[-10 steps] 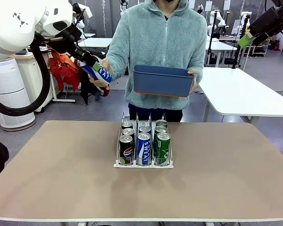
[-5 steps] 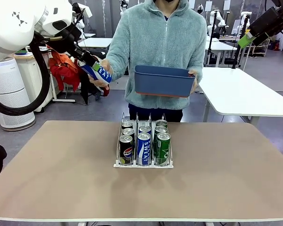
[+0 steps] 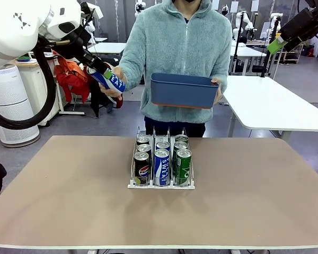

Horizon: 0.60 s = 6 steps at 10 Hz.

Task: Fill the beverage cans into the dispenser.
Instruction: Place the picked Ionic drink in the line of the Automatic Can Dispenser with the same cans.

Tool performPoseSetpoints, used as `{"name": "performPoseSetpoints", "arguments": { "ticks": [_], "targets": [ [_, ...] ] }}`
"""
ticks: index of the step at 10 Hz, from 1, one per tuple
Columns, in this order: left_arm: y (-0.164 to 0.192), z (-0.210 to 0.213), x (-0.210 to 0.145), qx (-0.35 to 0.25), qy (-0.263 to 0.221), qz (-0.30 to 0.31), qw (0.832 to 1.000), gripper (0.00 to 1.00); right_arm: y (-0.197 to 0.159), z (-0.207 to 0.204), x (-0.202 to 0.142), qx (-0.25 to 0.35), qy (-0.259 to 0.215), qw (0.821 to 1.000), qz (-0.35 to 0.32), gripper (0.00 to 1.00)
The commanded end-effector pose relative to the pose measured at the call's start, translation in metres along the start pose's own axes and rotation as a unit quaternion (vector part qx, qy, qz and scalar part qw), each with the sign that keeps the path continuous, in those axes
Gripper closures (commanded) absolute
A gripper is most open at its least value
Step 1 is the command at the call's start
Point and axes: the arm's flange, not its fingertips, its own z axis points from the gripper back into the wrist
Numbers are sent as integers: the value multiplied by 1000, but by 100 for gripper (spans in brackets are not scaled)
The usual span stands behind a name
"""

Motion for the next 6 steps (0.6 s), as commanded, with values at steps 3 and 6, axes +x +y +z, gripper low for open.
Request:
{"name": "performPoseSetpoints", "arguments": {
  "ticks": [3,6],
  "targets": [
    [0,0,-1,-1,0,-1,1000,100,1,-1,1,0,0,1000,0,0],
    [0,0,-1,-1,0,-1,1000,100,1,-1,1,0,0,1000,0,0]
  ]
}}
